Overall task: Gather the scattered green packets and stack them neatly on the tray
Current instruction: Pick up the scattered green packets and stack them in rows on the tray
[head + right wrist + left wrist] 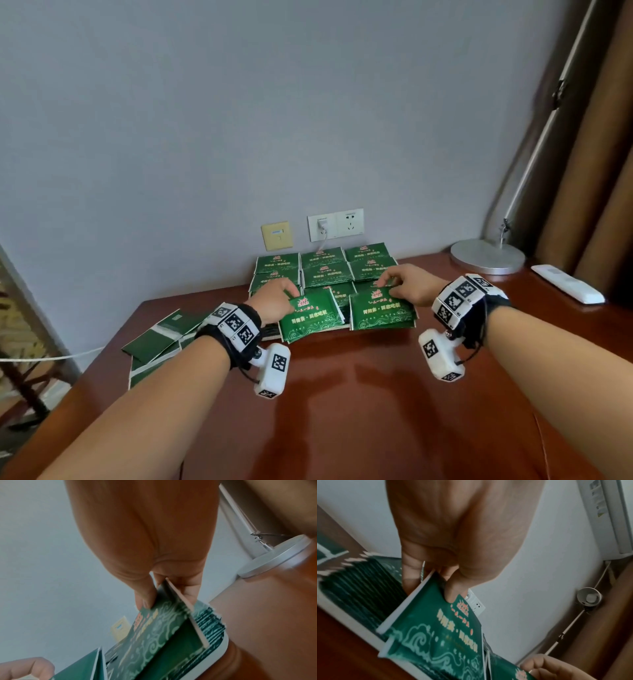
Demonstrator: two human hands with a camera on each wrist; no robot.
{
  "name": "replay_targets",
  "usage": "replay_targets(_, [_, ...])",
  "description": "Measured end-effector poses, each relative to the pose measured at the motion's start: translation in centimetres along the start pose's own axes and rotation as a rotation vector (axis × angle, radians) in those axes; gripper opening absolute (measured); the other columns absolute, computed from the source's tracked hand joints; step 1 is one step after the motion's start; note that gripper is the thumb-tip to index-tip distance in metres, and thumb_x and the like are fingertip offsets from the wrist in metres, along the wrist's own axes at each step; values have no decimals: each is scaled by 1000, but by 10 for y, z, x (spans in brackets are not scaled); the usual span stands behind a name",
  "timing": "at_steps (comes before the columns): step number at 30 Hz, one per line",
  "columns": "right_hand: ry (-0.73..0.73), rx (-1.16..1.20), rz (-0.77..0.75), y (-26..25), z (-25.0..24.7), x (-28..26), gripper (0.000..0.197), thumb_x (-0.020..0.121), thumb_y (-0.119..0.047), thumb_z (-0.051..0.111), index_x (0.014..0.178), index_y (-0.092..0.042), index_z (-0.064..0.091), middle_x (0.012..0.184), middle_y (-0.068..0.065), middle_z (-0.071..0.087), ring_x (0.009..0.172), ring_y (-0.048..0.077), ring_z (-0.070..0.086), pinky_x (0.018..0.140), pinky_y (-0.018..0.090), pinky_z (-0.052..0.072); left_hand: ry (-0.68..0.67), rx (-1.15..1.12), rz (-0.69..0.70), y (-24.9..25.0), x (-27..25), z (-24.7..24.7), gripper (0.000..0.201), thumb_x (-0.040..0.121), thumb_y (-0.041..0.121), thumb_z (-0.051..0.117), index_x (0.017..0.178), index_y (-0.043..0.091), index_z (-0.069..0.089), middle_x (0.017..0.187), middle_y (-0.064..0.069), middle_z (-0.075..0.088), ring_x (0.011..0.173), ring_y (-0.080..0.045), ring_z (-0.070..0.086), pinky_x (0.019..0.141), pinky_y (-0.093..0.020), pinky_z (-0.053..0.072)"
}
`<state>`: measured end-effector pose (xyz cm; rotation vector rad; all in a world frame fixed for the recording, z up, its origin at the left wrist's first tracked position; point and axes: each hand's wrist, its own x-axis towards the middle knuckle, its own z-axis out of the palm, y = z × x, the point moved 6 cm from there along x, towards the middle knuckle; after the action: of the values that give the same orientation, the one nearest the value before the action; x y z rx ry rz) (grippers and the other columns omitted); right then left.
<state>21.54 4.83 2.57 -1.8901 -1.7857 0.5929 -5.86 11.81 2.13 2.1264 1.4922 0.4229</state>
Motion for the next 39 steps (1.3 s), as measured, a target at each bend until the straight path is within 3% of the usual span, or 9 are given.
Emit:
replay_targets(4, [48, 47, -4, 23, -20, 18, 28, 87, 3, 61, 91, -24, 68, 87, 8, 66, 69, 26, 60, 73, 46, 56, -8, 6, 16, 22, 29, 11, 32, 92, -5, 56, 118, 13, 61, 139, -12, 50, 114, -20, 54, 84, -22, 38])
replay_targets(9, [72, 87, 6, 46, -25, 43, 36, 86, 4, 60, 81, -31, 69, 94, 1, 66, 80, 31, 69, 75, 44, 59, -10, 2, 30, 33, 62, 23, 31, 92, -4, 55, 112, 19, 61, 144, -12, 48, 70, -1, 48, 59, -16, 38])
replay_targets(14, [85, 23, -3, 52, -21, 60, 28, 87, 0, 61, 88, -27, 69, 99, -1, 63, 84, 25, 68, 75, 34, 57, -35, 26, 27, 34, 81, 32, 31, 89, -5, 57, 104, 22, 60, 139, -12, 52, 72, -5, 50, 62, -18, 38])
replay_targets(17, [115, -28, -17, 55, -20, 66, 24, 87, -3, 64, 91, -26, 67, 104, -1, 63, 88, 21, 65, 75, 27, 52, -23, 40, 26, 34, 88, 38, 28, 88, -1, 60, 107, 20, 61, 137, -9, 54, 97, -14, 59, 68, -19, 42])
replay_targets(20, [166, -72, -22, 56, -20, 70, 18, 84, -8, 69, 96, -21, 70, 106, 3, 61, 87, 17, 59, 76, 22, 44, 26, 50, 34, 33, 92, 40, 24, 89, 4, 63, 106, 21, 61, 134, -6, 57, 79, -13, 62, 59, -19, 43])
replay_targets(25, [207, -153, -6, 58, -16, 71, 14, 85, -16, 68, 96, -23, 64, 104, -2, 42, 88, 16, 52, 87, 23, 42, 104, 152, 50, 34, 91, 39, 21, 86, 11, 67, 96, 28, 60, 113, 2, 62, 103, -20, 62, 90, -32, 50])
replay_targets(31, [239, -216, -8, 53, -11, 66, 10, 90, -26, 64, 96, -18, 65, 112, 5, 45, 93, 23, 57, 87, 33, 49, 136, 263, 110, 44, 82, 43, 15, 84, 35, 71, 81, 40, 57, 115, 1, 58, 116, -25, 54, 101, -51, 42])
replay_targets(34, [210, -263, -19, 52, -9, 62, 21, 88, -40, 64, 96, -21, 68, 114, 5, 45, 105, 25, 51, 94, 38, 46, 78, 306, 163, 52, 76, 50, 12, 84, 46, 69, 91, 41, 60, 114, 5, 53, 120, -23, 47, 107, -59, 30])
replay_targets(39, [162, -439, -101, 45, -6, 50, 28, 86, -49, 62, 107, -31, 70, 123, -2, 48, 116, 23, 41, 96, 41, 44, -67, 372, 199, 58, 63, 61, 40, 74, 52, 78, 108, 38, 63, 117, 7, 48, 120, -21, 42, 109, -58, 24])
